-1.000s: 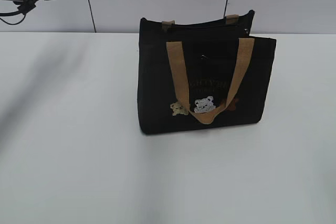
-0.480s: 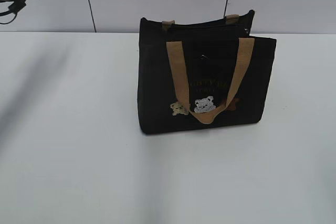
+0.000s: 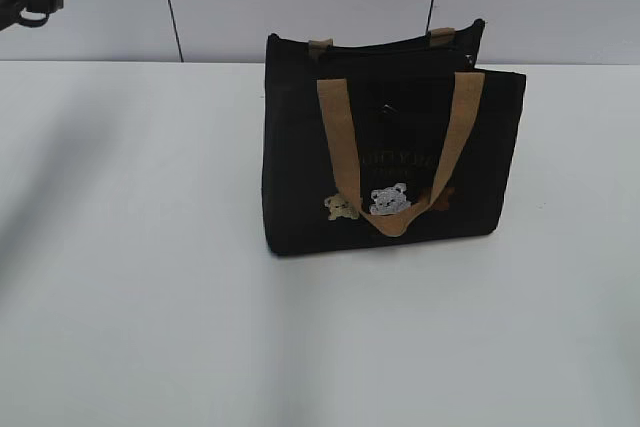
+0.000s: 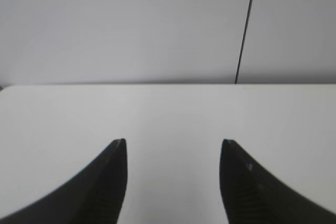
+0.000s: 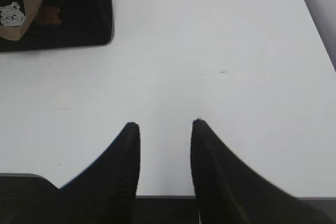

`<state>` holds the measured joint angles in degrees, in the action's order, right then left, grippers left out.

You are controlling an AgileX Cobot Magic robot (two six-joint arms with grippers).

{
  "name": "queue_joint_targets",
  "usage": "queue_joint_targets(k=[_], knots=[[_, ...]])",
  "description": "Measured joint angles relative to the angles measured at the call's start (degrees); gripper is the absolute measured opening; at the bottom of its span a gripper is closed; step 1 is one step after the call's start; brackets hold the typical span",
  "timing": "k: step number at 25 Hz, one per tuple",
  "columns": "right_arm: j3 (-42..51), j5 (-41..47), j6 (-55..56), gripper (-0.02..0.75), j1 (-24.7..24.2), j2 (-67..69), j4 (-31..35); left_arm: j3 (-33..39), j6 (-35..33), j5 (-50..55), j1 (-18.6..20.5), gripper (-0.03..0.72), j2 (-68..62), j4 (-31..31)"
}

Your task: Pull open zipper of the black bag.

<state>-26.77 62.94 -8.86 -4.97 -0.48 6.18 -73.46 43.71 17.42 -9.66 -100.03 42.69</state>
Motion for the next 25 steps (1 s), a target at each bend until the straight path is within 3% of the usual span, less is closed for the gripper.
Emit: queue_joint_targets(k=[2, 7, 11, 16, 21, 25], knots=[[0.00, 0.00, 0.00, 0.250, 0.00, 0.00, 0.00, 0.80, -8.66, 4.37, -0.72, 0.422, 3.03, -9.62], [0.00, -0.05, 0.00, 0.250, 0.00, 0.00, 0.00, 10.27, -16.32, 11.48, -1.66, 0.422, 18.21, -22.77], [0.00, -0.05, 0.00, 0.250, 0.00, 0.00, 0.00, 20.05, -17.41, 18.49, -1.66, 0.422, 34.17, -24.66], [0.00, -0.11, 0.00, 0.250, 0.00, 0.00, 0.00, 26.89, -18.07, 28.59, -1.66, 0.422, 50.40, -25.20], [0.00, -0.11, 0.00, 0.250, 0.00, 0.00, 0.00, 30.36, -23.04, 37.04, -1.66, 0.422, 63.74, -27.49], [0.00, -0.11, 0.00, 0.250, 0.00, 0.00, 0.00, 36.03, -29.90, 38.61, -1.66, 0.422, 73.93, -34.23]])
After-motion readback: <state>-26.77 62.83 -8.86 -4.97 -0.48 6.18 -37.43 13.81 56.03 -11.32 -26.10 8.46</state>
